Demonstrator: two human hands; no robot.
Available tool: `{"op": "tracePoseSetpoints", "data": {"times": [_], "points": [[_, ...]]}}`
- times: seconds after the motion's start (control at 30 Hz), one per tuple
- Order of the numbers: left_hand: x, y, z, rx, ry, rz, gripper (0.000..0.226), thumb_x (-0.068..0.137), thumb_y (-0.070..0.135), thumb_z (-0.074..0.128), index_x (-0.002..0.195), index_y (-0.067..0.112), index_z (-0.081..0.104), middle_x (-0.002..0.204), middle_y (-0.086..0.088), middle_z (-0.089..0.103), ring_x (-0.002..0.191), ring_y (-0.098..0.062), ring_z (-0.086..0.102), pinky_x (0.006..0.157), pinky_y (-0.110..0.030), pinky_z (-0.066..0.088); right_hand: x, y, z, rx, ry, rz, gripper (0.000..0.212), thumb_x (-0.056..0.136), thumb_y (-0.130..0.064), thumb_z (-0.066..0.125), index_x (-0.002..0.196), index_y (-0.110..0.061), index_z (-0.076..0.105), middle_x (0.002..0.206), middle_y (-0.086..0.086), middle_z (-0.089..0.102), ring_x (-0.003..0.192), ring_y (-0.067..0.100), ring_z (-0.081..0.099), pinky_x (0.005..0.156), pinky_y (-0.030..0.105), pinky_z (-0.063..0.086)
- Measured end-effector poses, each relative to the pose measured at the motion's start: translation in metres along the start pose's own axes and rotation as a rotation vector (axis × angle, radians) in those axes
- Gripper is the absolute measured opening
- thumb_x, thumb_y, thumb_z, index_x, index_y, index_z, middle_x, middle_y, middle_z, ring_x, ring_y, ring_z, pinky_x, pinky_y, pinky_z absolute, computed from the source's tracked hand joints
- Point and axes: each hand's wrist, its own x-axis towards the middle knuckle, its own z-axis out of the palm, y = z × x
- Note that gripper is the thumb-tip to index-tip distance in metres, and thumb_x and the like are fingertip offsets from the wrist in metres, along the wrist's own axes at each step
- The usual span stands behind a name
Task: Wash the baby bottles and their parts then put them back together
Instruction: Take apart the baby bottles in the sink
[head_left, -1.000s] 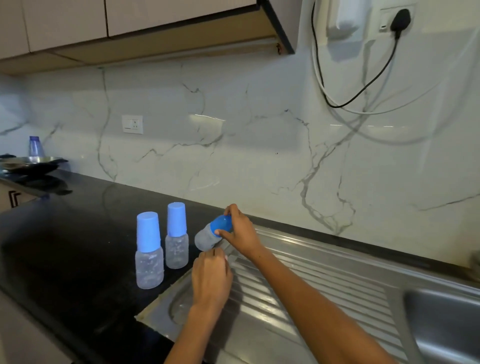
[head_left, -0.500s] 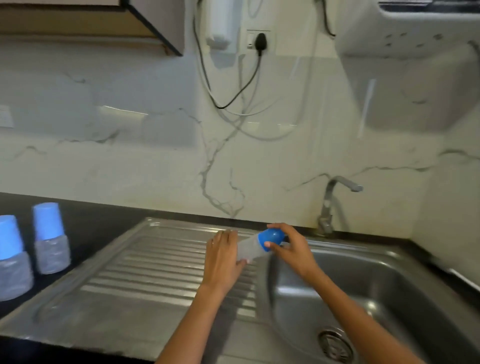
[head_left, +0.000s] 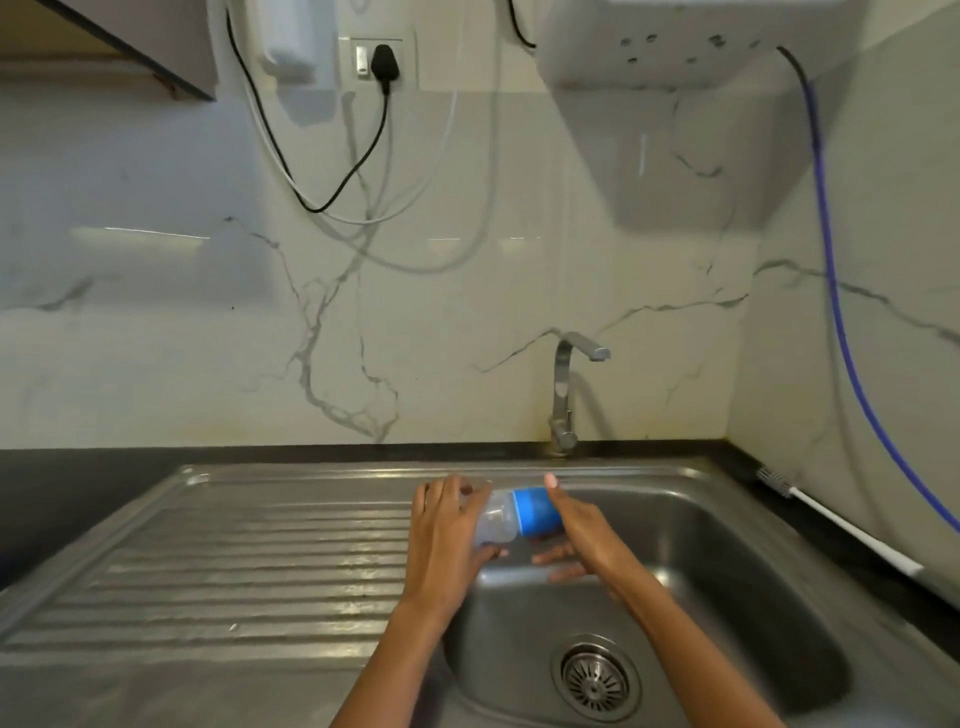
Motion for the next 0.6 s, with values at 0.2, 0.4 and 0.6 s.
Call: {"op": "tracePoseSetpoints", "data": {"times": [0.2, 0.4, 0.6], "points": [[0.001, -0.003, -0.007, -0.006, -0.03, 0.063, 0.076, 0.071, 0.049, 0.075, 0.136, 0.027, 0.044, 0.13, 0.009, 0.052, 0.125, -0.009, 0.044, 0.119, -0.04, -0.004, -0.001, 0.006, 0.005, 0.013, 0.01, -0.062, 0.053, 0.089, -0.058, 0.051, 0.111, -0.012, 0.063, 0.097, 0.013, 0.069, 0.072, 0.014, 0.066, 0.056, 0.023, 0.053], [0.001, 0.006, -0.01, -0.095, 0.015, 0.179, 0.048, 0.076, 0.042, 0.075, 0.117, 0.019, 0.064, 0.111, 0.005, 0.064, 0.108, -0.012, 0.058, 0.119, -0.036, 0.007, -0.005, 0.01, 0.014, -0.002, -0.034, -0.114, 0.045, 0.089, -0.048, 0.058, 0.111, -0.009, 0.064, 0.095, 0.01, 0.071, 0.076, 0.012, 0.07, 0.065, 0.026, 0.058], [0.003, 0.002, -0.018, -0.174, -0.033, 0.157, 0.046, 0.081, 0.036, 0.07, 0.124, 0.022, 0.061, 0.12, 0.008, 0.063, 0.115, -0.004, 0.054, 0.119, -0.024, -0.002, -0.002, 0.01, 0.011, -0.016, -0.062, -0.134, 0.043, 0.09, -0.042, 0.059, 0.113, -0.006, 0.064, 0.096, 0.008, 0.07, 0.078, 0.01, 0.072, 0.064, 0.021, 0.056]]}}
